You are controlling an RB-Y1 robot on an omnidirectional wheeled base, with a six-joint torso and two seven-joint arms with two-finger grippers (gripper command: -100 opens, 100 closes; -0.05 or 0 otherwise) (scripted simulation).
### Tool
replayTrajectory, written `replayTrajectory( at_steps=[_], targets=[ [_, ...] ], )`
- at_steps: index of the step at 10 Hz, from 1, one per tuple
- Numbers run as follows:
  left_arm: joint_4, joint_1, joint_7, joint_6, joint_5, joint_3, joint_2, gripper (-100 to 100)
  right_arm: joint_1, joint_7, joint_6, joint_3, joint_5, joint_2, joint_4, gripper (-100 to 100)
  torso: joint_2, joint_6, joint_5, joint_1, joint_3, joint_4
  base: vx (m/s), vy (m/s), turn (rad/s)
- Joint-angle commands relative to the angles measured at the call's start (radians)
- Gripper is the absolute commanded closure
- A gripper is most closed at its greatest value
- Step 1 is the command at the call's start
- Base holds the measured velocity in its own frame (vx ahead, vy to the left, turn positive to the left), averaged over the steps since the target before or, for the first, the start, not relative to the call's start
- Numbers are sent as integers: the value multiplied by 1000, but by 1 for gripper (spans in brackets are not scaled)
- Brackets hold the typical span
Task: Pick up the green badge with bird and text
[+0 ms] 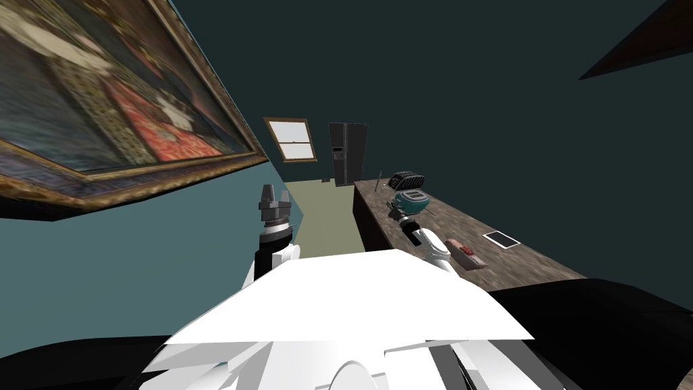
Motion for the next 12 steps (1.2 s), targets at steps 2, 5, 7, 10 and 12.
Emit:
replayTrajectory(
  at_steps=[2,5,7,10,12],
  targets=[
    [0,0,0,0,0,0,0,0,23,-19,6,34,19,45,-27,-100,-4,-1,0,3,-2,-1,109,66,101],
    [0,0,0,0,0,0,0,0,51,-41,12,70,47,103,-63,-100,-8,0,1,5,-5,-2,122,60,63],
    [0,0,0,0,0,0,0,0,33,-16,2,31,40,48,-33,-100,0,1,0,-1,0,0,-101,-46,-137],
    [0,0,0,0,0,0,0,0,22,7,-2,9,25,1,-10,-100,8,0,0,-3,5,2,-100,-36,-23],
    [0,0,0,0,0,0,0,0,27,9,1,3,24,-6,-12,-100,2,1,-1,-6,1,1,-6,-75,-50]
  ],
)
